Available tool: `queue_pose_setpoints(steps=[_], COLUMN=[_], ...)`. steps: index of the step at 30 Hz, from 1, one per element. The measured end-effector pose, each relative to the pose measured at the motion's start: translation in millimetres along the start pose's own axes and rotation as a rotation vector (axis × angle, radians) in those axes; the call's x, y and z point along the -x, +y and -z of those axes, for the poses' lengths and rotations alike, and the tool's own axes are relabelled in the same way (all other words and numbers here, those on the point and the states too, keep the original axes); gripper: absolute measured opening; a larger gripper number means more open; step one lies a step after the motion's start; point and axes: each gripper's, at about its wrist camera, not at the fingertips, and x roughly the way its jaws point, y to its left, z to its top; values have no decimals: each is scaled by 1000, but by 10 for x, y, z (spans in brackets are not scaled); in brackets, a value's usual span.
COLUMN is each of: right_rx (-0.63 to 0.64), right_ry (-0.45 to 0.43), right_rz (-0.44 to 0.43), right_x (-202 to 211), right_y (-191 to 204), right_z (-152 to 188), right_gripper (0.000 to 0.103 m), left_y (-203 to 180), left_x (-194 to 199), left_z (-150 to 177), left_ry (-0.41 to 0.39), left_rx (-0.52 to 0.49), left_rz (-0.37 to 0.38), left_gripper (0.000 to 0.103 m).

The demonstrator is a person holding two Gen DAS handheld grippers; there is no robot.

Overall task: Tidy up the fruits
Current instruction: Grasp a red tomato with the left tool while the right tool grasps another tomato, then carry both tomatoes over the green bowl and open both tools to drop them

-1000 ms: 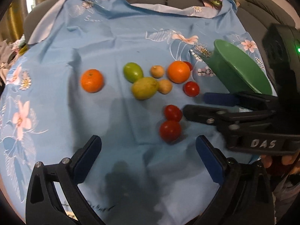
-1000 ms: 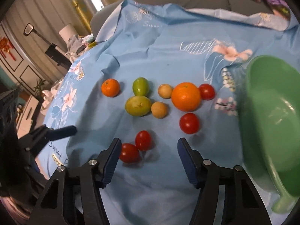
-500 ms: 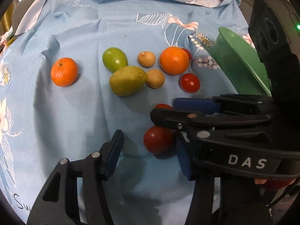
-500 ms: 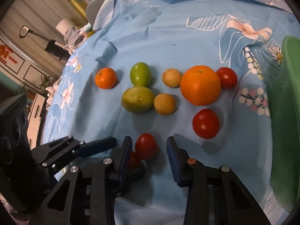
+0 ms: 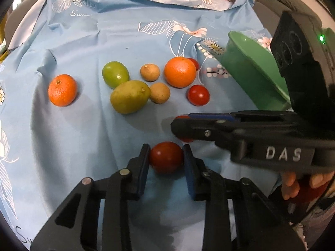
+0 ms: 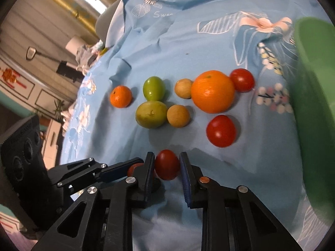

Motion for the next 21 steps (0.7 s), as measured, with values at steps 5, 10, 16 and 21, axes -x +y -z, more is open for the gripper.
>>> queue_pose_setpoints(steps=[5,10,16,21], right_rx=[-9,-3,16,10], right_ry=[-35,-81,-164,-242], right_rz=[-14,-35,-51,-47], right_x=[102,260,538,855], right_y=[23,117,213,99], right_z=[8,0,-26,-32], right_gripper=[26,26,26,26], left_y=[42,122,69,-106], left_x=[144,339,527,611], left_z=[12,-50,-186,-339], left_ry=[-22,-67,-110,-133], left_rx=[12,28,22,-6], left_rz=[1,-10,-25,-15], left_gripper=[31,31,31,31])
